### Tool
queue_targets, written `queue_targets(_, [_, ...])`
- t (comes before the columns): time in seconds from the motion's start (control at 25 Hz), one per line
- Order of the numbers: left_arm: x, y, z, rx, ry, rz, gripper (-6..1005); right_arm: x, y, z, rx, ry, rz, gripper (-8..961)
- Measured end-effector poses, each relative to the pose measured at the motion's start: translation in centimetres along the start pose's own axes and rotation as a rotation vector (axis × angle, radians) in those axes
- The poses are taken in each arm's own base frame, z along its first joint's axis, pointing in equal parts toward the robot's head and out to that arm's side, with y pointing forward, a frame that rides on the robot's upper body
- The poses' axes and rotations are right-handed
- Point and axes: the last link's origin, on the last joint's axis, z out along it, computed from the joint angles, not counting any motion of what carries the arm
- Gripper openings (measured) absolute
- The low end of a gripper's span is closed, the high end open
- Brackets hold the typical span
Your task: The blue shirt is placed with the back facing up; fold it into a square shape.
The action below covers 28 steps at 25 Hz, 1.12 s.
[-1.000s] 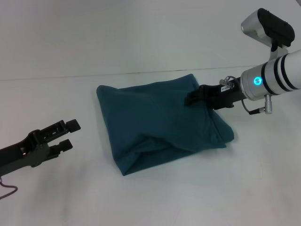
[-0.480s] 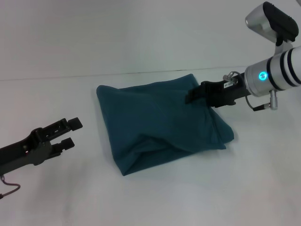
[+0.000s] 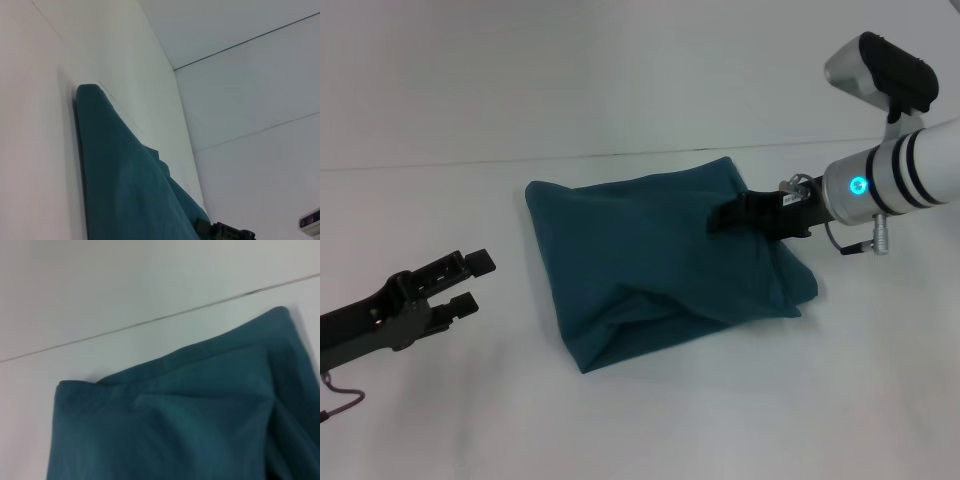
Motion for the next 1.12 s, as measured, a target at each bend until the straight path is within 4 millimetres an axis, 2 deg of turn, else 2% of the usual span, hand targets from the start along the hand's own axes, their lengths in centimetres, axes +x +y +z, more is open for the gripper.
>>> queue_targets(0.24, [0.0,-0.1,0.1,0.005,0.003,-0.005,946,0.4,0.5,0.7,-0.002,-0.012,-0.006,604])
queue_targets(0.52, [0.0,-0.1,0.2,0.004,0.001,-0.005,946,0.2,0.2,0.0,-0.058,-0.054,0.031,566])
queue_targets(0.96, [0.2,0.0,0.3,0.005,-0.002,0.004,946,0.1,0.1,-0.2,-0.057,-0.048,0.024,131])
queue_targets(1.12, [0.1,-0.1,0.1,0.005,-0.001,0.001,946,-1.1,0.8,-1.6,-0.097,-0.034,0.006,81])
